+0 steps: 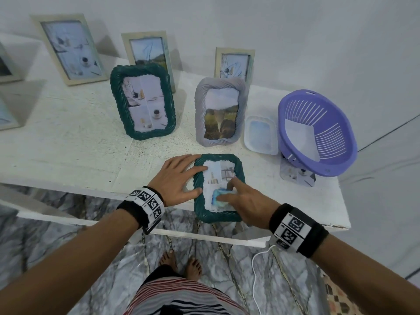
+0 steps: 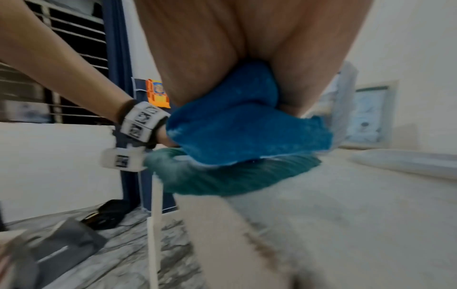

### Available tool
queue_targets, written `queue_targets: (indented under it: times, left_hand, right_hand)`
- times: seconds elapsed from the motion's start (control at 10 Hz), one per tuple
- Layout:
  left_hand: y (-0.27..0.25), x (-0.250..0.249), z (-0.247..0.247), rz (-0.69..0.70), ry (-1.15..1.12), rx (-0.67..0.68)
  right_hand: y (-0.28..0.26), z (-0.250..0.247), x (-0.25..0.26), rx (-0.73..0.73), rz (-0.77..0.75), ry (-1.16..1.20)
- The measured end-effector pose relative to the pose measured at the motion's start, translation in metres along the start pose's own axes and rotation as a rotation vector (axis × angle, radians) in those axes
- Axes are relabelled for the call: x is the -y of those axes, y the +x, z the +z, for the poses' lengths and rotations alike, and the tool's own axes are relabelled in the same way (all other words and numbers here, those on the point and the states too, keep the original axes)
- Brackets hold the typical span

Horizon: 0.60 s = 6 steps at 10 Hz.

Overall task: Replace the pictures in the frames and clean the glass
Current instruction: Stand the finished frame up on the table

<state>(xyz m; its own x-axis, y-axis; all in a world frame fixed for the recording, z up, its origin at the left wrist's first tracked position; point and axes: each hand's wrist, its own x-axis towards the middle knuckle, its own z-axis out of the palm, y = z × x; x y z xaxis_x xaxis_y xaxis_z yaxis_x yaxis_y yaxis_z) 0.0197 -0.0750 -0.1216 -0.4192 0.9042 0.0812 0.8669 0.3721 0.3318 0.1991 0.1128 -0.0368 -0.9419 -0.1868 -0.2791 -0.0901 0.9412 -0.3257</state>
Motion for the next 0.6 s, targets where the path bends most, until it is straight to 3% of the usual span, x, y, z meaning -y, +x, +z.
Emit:
queue_targets:
  times: [0.2,0.3,0.5,0.6]
  left_hand:
    - [-0.001,-0.001,-0.002,-0.006,-0.008,0.016]
    - [-0.001,-0.001,-0.002,-0.015,-0.003,0.017]
    - [0.0,-0.002,-0.002,-0.014,-0.001,0.022]
    - [0.0,-0.001,-0.002,-0.014,-0.01,0.025]
  right_hand:
    - [0.038,-0.007,-0.029,-0.172,0.192,0.048]
    - [0.044,-0.006,-0.015,-0.146,0.205,0.114]
    - [0.007,0.004,0.002,-0.038,0.056,0.101]
    - [0.007,0.003,-0.011,-0.065,0.065,-0.009]
